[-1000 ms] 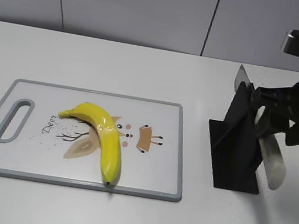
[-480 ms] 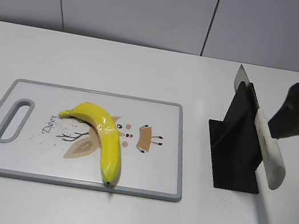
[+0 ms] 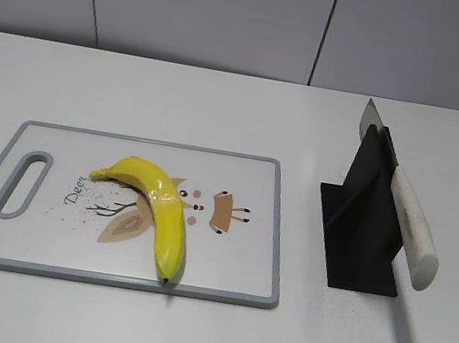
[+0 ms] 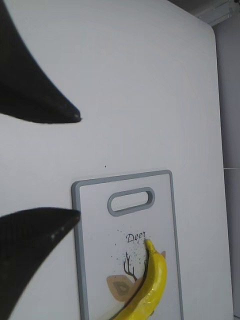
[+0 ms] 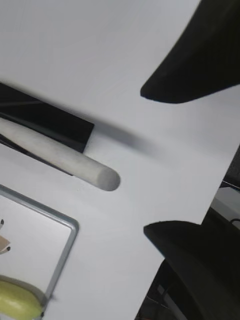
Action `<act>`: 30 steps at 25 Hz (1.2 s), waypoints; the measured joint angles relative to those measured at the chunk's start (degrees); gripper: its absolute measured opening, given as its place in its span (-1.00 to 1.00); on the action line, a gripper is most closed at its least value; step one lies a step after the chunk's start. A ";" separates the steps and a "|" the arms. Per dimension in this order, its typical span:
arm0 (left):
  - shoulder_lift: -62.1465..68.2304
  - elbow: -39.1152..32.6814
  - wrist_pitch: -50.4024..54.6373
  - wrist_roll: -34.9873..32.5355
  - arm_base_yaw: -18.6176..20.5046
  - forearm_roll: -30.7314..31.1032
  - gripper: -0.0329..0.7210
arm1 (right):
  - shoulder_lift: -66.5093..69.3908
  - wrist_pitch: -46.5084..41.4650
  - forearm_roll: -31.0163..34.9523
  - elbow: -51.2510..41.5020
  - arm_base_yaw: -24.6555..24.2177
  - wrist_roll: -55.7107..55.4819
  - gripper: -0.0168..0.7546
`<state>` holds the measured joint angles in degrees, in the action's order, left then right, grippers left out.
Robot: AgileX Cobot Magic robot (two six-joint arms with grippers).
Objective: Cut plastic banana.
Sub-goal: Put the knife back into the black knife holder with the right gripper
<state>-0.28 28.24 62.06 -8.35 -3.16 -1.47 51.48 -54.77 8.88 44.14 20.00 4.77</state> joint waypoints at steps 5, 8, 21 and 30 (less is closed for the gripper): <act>0.00 0.00 0.00 0.00 0.00 0.00 0.47 | -11.78 0.37 0.00 -9.58 0.00 0.51 0.54; 0.00 0.00 0.00 0.00 0.00 0.00 0.47 | -19.96 0.48 0.00 -13.09 0.00 1.62 0.55; 0.00 0.00 0.00 0.00 0.00 0.00 0.47 | -39.25 -3.10 0.00 -14.40 0.00 2.10 0.45; 0.00 0.00 0.00 0.00 0.00 0.00 0.47 | -41.84 -5.48 0.00 -15.48 0.00 2.10 0.36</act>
<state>-0.28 28.24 62.06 -8.35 -3.16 -1.47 9.63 -60.25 8.88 28.66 20.00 6.86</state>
